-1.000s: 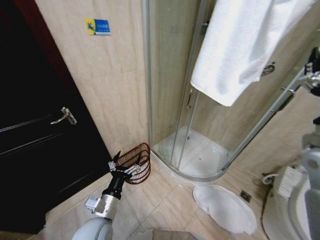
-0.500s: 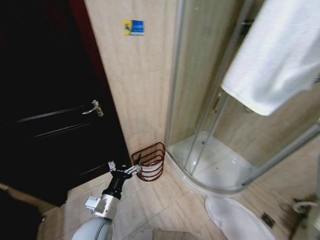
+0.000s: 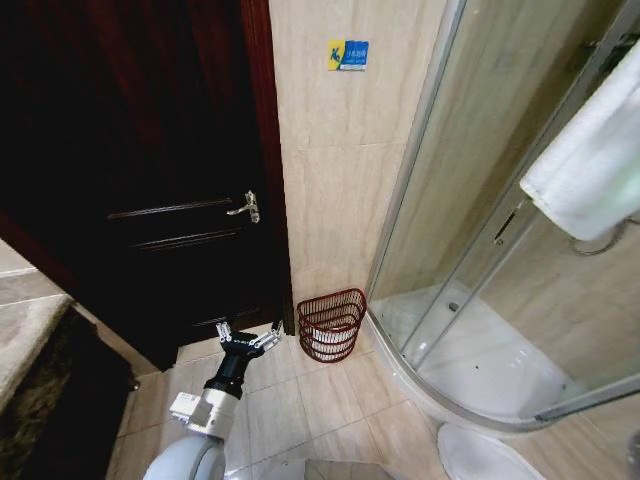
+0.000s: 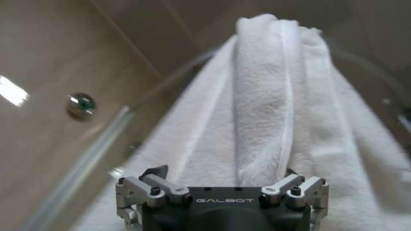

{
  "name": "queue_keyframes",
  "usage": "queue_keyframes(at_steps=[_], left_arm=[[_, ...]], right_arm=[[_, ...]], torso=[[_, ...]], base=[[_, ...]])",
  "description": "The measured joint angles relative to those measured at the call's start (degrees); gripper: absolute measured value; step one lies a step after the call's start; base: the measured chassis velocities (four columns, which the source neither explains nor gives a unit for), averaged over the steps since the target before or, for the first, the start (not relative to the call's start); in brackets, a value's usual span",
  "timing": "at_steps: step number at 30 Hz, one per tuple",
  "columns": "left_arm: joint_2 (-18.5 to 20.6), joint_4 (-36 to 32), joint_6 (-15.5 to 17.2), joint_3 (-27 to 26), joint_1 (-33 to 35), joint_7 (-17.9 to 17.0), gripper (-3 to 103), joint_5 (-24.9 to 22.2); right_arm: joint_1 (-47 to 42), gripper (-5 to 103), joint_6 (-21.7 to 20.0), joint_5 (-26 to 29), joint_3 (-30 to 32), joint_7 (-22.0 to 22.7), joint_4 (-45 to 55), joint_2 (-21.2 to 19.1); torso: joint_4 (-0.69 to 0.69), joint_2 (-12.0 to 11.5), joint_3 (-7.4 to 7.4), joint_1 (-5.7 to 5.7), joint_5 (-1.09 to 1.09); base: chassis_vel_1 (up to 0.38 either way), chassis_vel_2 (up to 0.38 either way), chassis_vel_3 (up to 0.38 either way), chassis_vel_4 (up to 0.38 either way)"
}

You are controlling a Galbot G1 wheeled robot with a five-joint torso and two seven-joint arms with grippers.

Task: Discard the used towel into the hamper.

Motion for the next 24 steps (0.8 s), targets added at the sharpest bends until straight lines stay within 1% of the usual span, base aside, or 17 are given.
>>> queue_keyframes(at_steps=[1, 7, 12, 15, 16, 17, 20, 21, 23, 24], left_arm=[[0.0, 0.0, 0.0, 0.0, 0.0, 0.0, 100, 0.0], [0.0, 0.0, 0.0, 0.0, 0.0, 0.0, 100, 0.0], [0.0, 0.0, 0.0, 0.0, 0.0, 0.0, 100, 0.0], [0.0, 0.0, 0.0, 0.0, 0.0, 0.0, 100, 0.0], [0.0, 0.0, 0.0, 0.0, 0.0, 0.0, 100, 0.0], [0.0, 0.0, 0.0, 0.0, 0.0, 0.0, 100, 0.0], [0.0, 0.0, 0.0, 0.0, 0.0, 0.0, 100, 0.0], [0.0, 0.0, 0.0, 0.0, 0.0, 0.0, 100, 0.0], [0.0, 0.0, 0.0, 0.0, 0.0, 0.0, 100, 0.0], [0.0, 0.0, 0.0, 0.0, 0.0, 0.0, 100, 0.0]], right_arm=[[0.0, 100, 0.0, 0.0, 0.0, 0.0, 0.0, 0.0], [2.7, 100, 0.4, 0.8, 0.3, -0.5, -6.7, -3.0], [2.6, 100, 0.6, 0.8, 1.3, -1.0, -8.4, -4.3], [2.2, 99, 0.7, 1.4, 2.3, -2.0, -9.0, -5.7], [2.1, 95, 0.7, 1.8, 2.5, -2.3, -8.9, -6.2], [2.1, 95, 0.7, 1.8, 2.5, -2.3, -8.9, -6.2], [1.8, 84, 0.7, 2.7, 2.9, -2.7, -8.5, -7.0], [1.8, 84, 0.7, 2.7, 2.9, -2.7, -8.5, -7.0], [1.6, 76, 0.8, 3.0, 3.1, -2.9, -8.3, -7.3], [1.5, 76, 0.8, 3.2, 3.1, -2.9, -8.2, -7.5]], torso=[[0.00, 0.0, 0.00, 0.00, 0.00], [0.03, 0.0, 0.00, 0.00, -0.02], [0.04, 0.0, 0.00, 0.00, -0.01], [0.03, 0.0, 0.00, 0.00, -0.01], [0.03, 0.0, 0.00, 0.00, -0.01], [0.03, 0.0, 0.00, 0.00, -0.01], [0.04, 0.0, 0.00, 0.00, -0.01], [0.04, 0.0, 0.00, 0.00, -0.01], [0.04, 0.0, 0.00, 0.00, -0.01], [0.04, 0.0, 0.00, 0.00, -0.01]], base=[[0.000, 0.000, 0.000, 0.000], [0.000, 0.000, 0.000, 0.000], [0.000, 0.000, 0.000, 0.000], [0.000, 0.000, 0.000, 0.000], [0.000, 0.000, 0.000, 0.000], [0.000, 0.000, 0.000, 0.000], [0.000, 0.000, 0.000, 0.000], [0.000, 0.000, 0.000, 0.000], [0.000, 0.000, 0.000, 0.000], [0.000, 0.000, 0.000, 0.000]])
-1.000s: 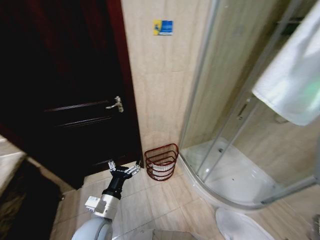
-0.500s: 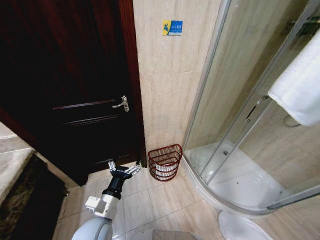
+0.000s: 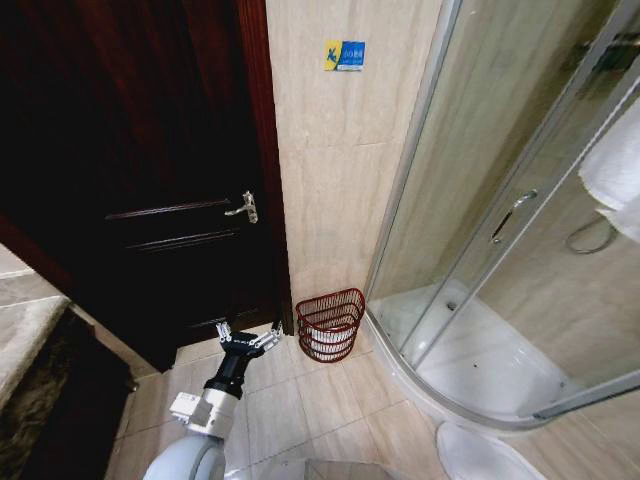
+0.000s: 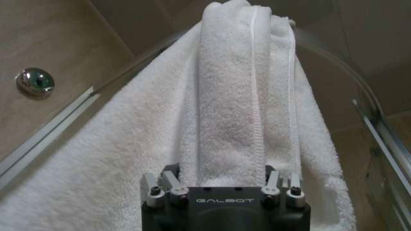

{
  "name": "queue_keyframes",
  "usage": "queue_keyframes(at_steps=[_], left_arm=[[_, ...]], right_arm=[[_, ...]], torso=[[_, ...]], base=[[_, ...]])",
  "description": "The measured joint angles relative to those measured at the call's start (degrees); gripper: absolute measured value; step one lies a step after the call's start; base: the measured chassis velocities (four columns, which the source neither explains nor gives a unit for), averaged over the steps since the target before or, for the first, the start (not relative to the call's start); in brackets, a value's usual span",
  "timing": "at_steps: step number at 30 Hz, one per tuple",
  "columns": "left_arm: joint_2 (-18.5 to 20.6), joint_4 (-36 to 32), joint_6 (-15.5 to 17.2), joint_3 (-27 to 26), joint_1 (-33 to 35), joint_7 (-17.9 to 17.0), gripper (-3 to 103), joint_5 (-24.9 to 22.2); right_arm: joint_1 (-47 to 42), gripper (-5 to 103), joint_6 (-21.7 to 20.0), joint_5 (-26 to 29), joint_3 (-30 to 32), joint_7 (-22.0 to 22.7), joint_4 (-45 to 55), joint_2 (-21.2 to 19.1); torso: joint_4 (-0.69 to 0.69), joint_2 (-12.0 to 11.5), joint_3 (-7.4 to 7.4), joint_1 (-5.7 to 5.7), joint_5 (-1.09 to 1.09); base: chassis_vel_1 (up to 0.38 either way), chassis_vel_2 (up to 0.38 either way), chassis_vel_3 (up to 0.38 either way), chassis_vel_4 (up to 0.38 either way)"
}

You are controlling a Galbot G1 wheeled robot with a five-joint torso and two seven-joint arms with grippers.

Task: Discard the used towel into the hamper.

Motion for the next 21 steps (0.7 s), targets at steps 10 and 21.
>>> queue_keyframes(at_steps=[10, 21], left_arm=[[0.0, 0.0, 0.0, 0.0, 0.0, 0.0, 100, 0.0], [0.0, 0.0, 0.0, 0.0, 0.0, 0.0, 100, 0.0]], right_arm=[[-0.5, 48, 0.3, 1.2, 1.3, -0.6, -0.5, -1.6], [-1.6, 16, 0.3, 2.6, 2.0, -1.0, 0.6, -2.3]], torso=[[-0.01, 0.0, 0.00, 0.00, 0.00], [-0.01, 0.0, 0.00, 0.00, 0.00]], base=[[0.000, 0.000, 0.000, 0.000], [0.000, 0.000, 0.000, 0.000]])
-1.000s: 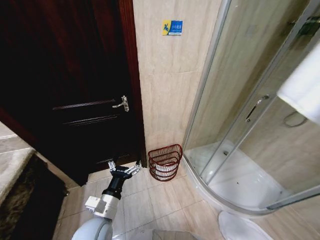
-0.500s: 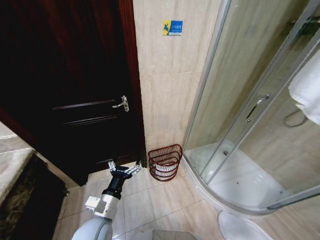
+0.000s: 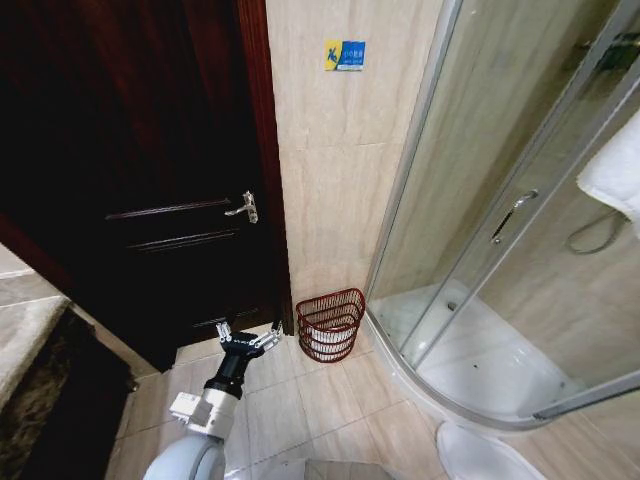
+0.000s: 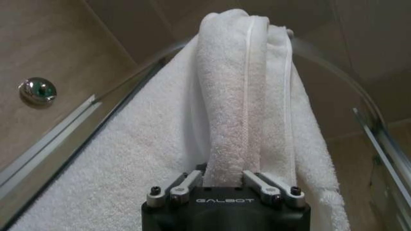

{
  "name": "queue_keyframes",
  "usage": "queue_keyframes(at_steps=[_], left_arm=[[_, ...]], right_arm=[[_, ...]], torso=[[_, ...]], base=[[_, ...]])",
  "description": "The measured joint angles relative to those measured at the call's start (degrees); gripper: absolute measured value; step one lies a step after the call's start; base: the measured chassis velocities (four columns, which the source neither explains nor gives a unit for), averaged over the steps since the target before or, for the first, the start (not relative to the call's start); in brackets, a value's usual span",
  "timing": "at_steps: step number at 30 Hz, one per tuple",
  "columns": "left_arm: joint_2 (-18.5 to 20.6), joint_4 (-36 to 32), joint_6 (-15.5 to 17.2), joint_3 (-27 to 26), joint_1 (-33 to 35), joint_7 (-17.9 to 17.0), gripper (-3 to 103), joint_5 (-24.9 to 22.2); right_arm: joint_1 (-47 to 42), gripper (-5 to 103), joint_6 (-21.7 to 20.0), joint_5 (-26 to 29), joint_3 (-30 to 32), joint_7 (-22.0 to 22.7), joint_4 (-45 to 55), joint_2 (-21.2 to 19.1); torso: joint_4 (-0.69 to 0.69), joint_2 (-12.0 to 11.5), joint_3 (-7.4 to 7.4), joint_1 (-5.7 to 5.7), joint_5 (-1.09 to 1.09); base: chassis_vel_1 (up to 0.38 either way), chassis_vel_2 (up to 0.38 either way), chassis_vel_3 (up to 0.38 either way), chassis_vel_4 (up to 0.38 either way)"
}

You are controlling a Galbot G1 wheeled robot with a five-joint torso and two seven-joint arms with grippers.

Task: Discard the used towel into the hamper.

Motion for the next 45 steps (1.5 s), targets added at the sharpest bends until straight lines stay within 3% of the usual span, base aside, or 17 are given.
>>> queue_keyframes(at_steps=[7, 18, 23, 28, 31, 39, 43, 45], left_arm=[[0.0, 0.0, 0.0, 0.0, 0.0, 0.0, 100, 0.0], [0.0, 0.0, 0.0, 0.0, 0.0, 0.0, 100, 0.0], [0.0, 0.0, 0.0, 0.0, 0.0, 0.0, 100, 0.0], [0.0, 0.0, 0.0, 0.0, 0.0, 0.0, 100, 0.0], [0.0, 0.0, 0.0, 0.0, 0.0, 0.0, 100, 0.0], [0.0, 0.0, 0.0, 0.0, 0.0, 0.0, 100, 0.0], [0.0, 0.0, 0.0, 0.0, 0.0, 0.0, 100, 0.0], [0.0, 0.0, 0.0, 0.0, 0.0, 0.0, 100, 0.0]], right_arm=[[-0.5, 5, 0.2, 0.2, 0.4, -0.1, 0.8, 0.0], [-3.4, 5, 2.0, 1.3, 2.5, -0.9, 3.8, 1.6], [-8.6, 5, 3.4, 2.3, 7.0, -1.9, 7.0, 2.6], [-20.3, 5, 4.4, 3.7, 16.7, -3.1, 12.5, 5.6], [-28.6, 5, 4.5, 5.3, 23.7, -3.6, 16.7, 8.4], [-40.7, 5, 5.3, 8.3, 32.9, -4.6, 23.2, 14.1], [-46.9, 5, 6.7, 9.2, 35.9, -5.3, 26.5, 18.7], [-50.0, 5, 8.5, 9.3, 36.9, -5.8, 28.4, 22.8]], torso=[[0.00, 0.0, 0.00, 0.00, 0.00], [0.01, 0.0, 0.00, 0.00, -0.01], [0.00, 0.0, 0.00, 0.00, -0.02], [0.03, 0.0, 0.00, 0.00, -0.02], [-0.03, 0.0, -0.01, 0.00, 0.00], [0.00, 0.0, -0.01, 0.00, -0.02], [0.00, 0.0, -0.01, 0.00, 0.00], [0.00, 0.0, 0.00, 0.00, 0.00]], base=[[0.000, 0.000, 0.000, 0.000], [0.000, 0.000, 0.000, 0.000], [0.000, 0.000, 0.000, 0.000], [0.000, 0.000, 0.000, 0.000], [0.000, 0.000, 0.000, 0.000], [0.000, 0.000, 0.000, 0.000], [0.000, 0.000, 0.000, 0.000], [0.000, 0.000, 0.000, 0.000]])
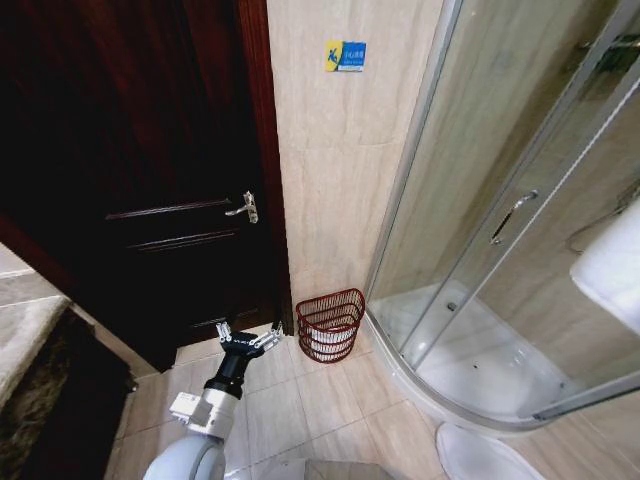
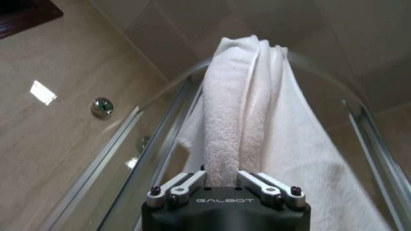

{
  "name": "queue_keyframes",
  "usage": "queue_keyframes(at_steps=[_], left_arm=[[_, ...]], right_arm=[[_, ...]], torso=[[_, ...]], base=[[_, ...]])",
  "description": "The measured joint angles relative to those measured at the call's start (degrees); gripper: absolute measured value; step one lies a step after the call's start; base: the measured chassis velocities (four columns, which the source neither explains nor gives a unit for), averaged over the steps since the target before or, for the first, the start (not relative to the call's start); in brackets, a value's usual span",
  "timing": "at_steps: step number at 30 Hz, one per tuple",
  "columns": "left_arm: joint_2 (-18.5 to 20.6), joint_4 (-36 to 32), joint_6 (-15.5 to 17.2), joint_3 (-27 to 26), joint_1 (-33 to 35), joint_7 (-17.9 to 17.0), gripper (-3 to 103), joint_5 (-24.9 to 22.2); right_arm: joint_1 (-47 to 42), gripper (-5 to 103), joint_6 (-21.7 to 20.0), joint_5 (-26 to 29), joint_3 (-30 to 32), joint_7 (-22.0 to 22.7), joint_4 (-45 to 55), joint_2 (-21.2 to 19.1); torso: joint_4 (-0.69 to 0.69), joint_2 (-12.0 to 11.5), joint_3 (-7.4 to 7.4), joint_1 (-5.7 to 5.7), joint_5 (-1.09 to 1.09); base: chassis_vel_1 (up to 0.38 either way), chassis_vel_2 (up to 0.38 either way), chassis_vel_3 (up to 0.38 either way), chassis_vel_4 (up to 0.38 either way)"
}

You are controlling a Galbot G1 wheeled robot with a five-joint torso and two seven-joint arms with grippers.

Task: Discard the used towel into the hamper.

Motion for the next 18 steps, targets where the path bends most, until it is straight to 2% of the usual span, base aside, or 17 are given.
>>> queue_keyframes(at_steps=[2, 6, 7, 9, 14, 17, 18], left_arm=[[0.0, 0.0, 0.0, 0.0, 0.0, 0.0, 100, 0.0], [0.0, 0.0, 0.0, 0.0, 0.0, 0.0, 100, 0.0], [0.0, 0.0, 0.0, 0.0, 0.0, 0.0, 100, 0.0], [0.0, 0.0, 0.0, 0.0, 0.0, 0.0, 100, 0.0], [0.0, 0.0, 0.0, 0.0, 0.0, 0.0, 100, 0.0], [0.0, 0.0, 0.0, 0.0, 0.0, 0.0, 100, 0.0], [0.0, 0.0, 0.0, 0.0, 0.0, 0.0, 100, 0.0]], right_arm=[[-0.9, 5, 0.8, 0.1, 0.0, -0.1, 0.7, 1.5], [-4.2, 5, 4.1, -0.1, -0.2, -0.6, 3.2, 8.3], [-4.2, 5, 4.1, -0.1, -0.2, -0.6, 3.2, 8.3], [-6.4, 5, 6.3, -0.2, -0.4, -0.9, 4.0, 12.0], [-8.0, 5, 8.3, -0.6, -0.8, -0.9, 5.0, 15.3], [-9.4, 5, 12.0, -2.2, -2.0, -1.4, 4.5, 18.2], [-9.4, 5, 12.0, -2.2, -2.0, -1.4, 4.5, 18.2]], torso=[[0.00, 0.0, 0.00, 0.00, 0.02], [0.01, 0.0, 0.00, 0.01, 0.00], [0.01, 0.0, 0.00, 0.01, 0.00], [0.00, 0.0, 0.00, 0.01, 0.00], [0.00, 0.0, 0.01, 0.01, 0.01], [0.01, 0.0, 0.00, 0.01, -0.01], [0.01, 0.0, 0.00, 0.01, -0.01]], base=[[0.000, 0.000, 0.000, 0.000], [0.000, 0.000, 0.000, 0.000], [0.000, 0.000, 0.000, 0.000], [0.000, 0.000, 0.000, 0.000], [0.000, 0.000, 0.000, 0.000], [0.000, 0.000, 0.000, 0.000], [0.000, 0.000, 0.000, 0.000]])
